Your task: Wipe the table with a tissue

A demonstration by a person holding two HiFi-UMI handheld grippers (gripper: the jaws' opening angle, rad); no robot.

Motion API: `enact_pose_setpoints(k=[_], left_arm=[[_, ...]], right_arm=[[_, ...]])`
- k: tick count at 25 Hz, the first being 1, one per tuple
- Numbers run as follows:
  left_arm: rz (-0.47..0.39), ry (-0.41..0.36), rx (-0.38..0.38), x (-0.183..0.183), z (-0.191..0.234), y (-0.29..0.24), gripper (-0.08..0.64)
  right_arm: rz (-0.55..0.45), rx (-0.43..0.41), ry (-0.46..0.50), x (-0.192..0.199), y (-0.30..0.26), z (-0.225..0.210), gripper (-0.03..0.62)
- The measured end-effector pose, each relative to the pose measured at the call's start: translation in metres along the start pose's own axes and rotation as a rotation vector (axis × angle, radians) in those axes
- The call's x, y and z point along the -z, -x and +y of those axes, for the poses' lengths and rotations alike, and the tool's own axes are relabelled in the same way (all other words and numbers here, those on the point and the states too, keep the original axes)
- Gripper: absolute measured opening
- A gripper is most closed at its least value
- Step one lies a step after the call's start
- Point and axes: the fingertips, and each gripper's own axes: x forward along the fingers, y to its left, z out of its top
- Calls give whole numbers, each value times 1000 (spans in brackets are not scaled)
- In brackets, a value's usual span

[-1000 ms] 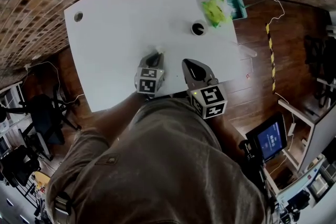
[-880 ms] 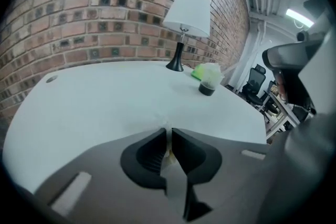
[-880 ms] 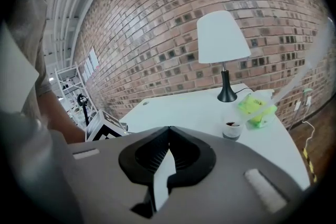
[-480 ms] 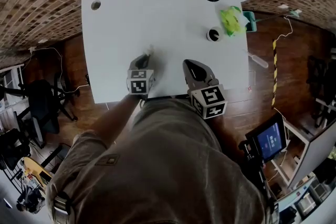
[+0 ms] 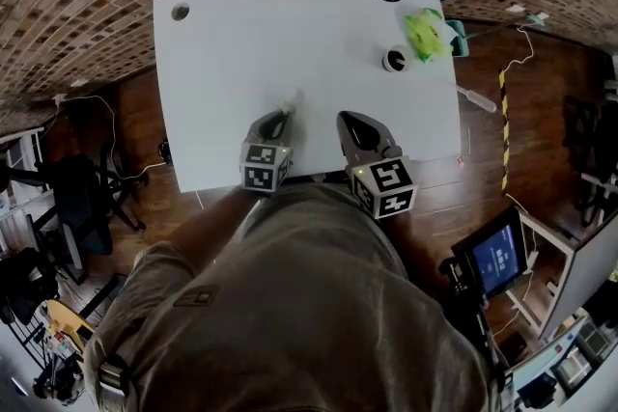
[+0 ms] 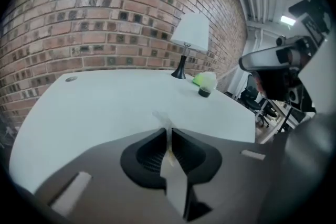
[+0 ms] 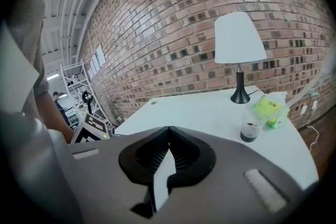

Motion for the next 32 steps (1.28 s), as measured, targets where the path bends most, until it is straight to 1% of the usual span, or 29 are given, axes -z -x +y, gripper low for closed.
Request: enact_pose_setpoints(k=[4,7,13,17,21,25,29,32], left_arm=[[11,-66,84,21,-17,13,34],[27,-98,118,29,-22,26,34],[78,-147,190,48,-36,22,34],[114,-188,226,62,-37,27,34],[109,-242,234,64,-37,31,40],[104,-281,235,65,-36,34,101],[76,-282,213,64,-33,43,104],[15,-258,165,54,-26,56,96]], right_arm=[[5,31,-13,10,6,13,11],[4,48,-16,18,11,28,11],[-2,89,-43,31,18,32,11],[-16,124,-46,36,27,47,11],[-32,158,-60,41,34,56,11],[-44,180,-68,45,39,62,11],[-55,189,-67,47,46,64,11],[-60,172,-59,47,48,66,11]])
